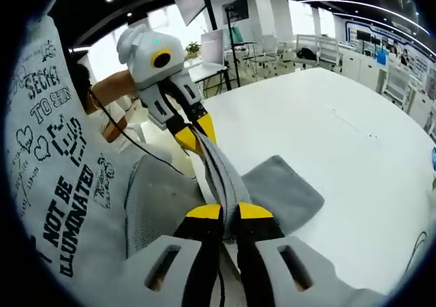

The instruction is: Fold the towel on the table until its edges align and the towel forms a compact rectangular stack.

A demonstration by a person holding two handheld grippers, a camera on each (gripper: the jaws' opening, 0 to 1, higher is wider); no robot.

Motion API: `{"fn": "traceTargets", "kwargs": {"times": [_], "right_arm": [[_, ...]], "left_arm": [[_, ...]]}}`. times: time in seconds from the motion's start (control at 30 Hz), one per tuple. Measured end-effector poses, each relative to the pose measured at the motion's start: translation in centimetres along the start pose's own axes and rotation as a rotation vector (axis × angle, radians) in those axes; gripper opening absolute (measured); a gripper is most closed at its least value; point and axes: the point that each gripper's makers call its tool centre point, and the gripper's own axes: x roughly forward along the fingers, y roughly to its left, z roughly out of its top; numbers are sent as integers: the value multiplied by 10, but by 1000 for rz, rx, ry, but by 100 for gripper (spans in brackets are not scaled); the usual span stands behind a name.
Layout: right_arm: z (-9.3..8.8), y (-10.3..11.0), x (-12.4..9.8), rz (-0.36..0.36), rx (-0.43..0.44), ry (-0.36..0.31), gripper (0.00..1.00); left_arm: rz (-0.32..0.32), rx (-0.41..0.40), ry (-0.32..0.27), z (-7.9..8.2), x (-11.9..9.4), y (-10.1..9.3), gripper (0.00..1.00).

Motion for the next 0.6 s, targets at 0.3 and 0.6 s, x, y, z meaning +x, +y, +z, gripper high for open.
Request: {"fn": "traceTargets", "kwargs": {"times": [0.3, 0.6], "right_arm": [[-3, -25, 11, -31, 16, 20, 4], [-3, -47, 18, -62, 33, 11, 5]], "left_arm": [[-46, -36, 1, -6, 15, 16, 8], [-24, -105, -23, -10, 28, 35, 8]]}}
